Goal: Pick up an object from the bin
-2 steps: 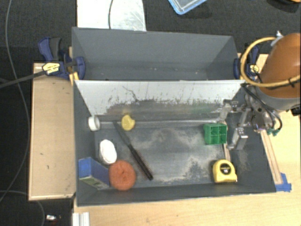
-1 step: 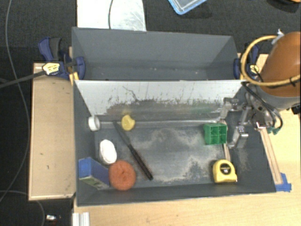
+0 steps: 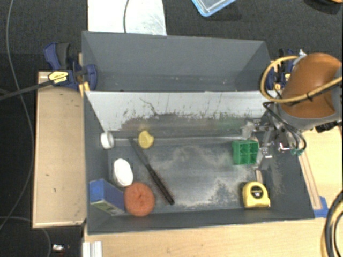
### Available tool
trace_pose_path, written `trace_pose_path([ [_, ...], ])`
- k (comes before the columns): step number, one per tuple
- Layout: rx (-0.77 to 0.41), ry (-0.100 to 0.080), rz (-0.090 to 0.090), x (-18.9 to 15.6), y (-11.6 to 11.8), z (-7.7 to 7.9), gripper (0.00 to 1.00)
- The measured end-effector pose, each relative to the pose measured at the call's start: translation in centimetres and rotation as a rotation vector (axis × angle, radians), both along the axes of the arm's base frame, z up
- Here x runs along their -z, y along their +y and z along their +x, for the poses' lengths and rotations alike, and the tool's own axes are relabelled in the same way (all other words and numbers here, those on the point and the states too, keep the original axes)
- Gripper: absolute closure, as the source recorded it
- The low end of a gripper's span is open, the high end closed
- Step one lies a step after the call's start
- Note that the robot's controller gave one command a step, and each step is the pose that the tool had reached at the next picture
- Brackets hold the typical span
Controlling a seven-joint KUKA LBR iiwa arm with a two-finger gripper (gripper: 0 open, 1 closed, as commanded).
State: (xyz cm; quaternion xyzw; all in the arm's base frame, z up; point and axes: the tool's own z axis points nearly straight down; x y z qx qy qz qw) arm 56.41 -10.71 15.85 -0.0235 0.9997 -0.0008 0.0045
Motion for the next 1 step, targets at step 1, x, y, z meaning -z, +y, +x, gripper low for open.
trace_pose_path([
  [1, -0.331, -0.009, -0.005, 0.16, -3.44, 2.49, 0.0],
])
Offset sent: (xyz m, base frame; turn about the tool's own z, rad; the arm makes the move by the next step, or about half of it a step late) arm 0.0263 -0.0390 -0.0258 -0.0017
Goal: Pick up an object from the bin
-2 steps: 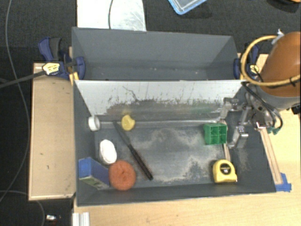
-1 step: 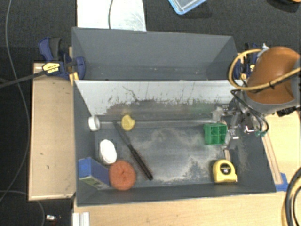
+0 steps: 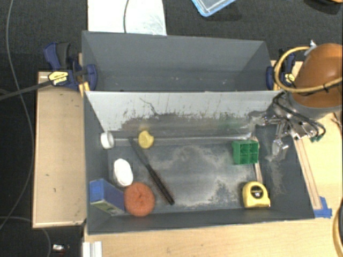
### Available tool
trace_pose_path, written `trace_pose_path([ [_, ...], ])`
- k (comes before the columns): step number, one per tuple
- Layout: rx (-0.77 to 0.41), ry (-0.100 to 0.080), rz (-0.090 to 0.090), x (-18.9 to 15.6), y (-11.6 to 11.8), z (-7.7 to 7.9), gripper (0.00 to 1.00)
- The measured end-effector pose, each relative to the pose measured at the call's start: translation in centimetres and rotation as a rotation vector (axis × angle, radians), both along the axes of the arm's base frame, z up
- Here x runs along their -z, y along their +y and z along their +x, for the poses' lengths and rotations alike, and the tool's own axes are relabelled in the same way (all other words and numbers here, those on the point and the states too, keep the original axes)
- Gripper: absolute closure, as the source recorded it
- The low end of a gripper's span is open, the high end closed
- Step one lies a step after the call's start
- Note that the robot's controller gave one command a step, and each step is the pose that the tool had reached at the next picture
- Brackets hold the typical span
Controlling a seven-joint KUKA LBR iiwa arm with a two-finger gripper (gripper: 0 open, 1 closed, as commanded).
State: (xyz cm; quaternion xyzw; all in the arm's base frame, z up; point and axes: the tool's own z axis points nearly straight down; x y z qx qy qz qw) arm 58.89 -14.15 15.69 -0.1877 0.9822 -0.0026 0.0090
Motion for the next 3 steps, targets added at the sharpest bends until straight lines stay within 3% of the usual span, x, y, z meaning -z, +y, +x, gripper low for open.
trace_pose_path([
  [1, 0.329, 0.014, 0.006, 2.4, -0.5, 0.2, 0.0],
  [2, 0.002, -0.005, -0.001, 8.8, -0.3, 0.1, 0.0],
  [3, 0.191, -0.003, 0.003, 8.6, 0.5, 0.4, 1.0],
])
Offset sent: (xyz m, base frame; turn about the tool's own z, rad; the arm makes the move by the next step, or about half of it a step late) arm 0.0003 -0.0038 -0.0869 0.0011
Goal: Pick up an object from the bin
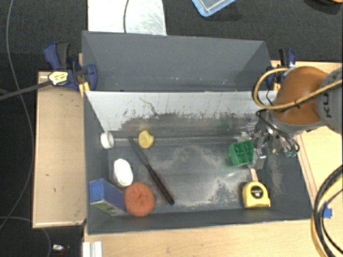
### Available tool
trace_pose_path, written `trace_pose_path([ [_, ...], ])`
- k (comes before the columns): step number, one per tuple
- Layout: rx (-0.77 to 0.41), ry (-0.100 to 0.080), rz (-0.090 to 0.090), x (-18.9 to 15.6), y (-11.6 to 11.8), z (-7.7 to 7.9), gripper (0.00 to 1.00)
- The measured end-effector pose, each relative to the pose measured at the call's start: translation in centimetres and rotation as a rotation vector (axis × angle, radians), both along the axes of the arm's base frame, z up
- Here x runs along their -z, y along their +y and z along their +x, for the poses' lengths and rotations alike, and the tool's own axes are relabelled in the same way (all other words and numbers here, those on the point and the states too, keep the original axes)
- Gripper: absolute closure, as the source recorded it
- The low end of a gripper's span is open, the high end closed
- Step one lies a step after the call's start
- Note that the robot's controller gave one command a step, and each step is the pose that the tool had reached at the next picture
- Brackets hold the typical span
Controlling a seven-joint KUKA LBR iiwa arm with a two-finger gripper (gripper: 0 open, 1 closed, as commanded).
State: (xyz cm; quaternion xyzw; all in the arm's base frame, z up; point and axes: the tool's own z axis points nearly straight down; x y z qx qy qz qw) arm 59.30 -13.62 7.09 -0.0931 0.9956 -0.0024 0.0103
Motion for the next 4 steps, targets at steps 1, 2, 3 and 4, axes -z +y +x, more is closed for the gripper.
trace_pose_path([
  [1, -0.001, 0.0, 0.0, 0.0, 0.0, 0.0, 1.0],
  [2, -0.001, 0.005, 0.001, -3.1, 0.1, -0.2, 1.0],
  [3, -0.001, 0.003, 0.001, -6.4, 0.1, -0.1, 1.0],
  [4, 0.0, 0.001, 0.001, -10.4, 0.1, -0.1, 1.0],
])
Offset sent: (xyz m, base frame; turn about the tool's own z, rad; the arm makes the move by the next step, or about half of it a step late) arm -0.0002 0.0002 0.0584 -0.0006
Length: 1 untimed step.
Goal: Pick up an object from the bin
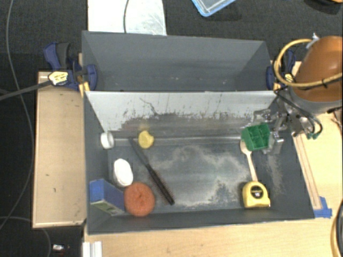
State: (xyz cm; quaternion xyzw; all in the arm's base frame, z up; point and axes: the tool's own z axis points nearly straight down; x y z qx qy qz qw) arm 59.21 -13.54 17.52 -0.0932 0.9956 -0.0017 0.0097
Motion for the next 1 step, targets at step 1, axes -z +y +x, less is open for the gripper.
trace_pose_path([
  [1, 0.001, -0.002, -0.001, -3.84, -0.02, 0.04, 1.0],
])
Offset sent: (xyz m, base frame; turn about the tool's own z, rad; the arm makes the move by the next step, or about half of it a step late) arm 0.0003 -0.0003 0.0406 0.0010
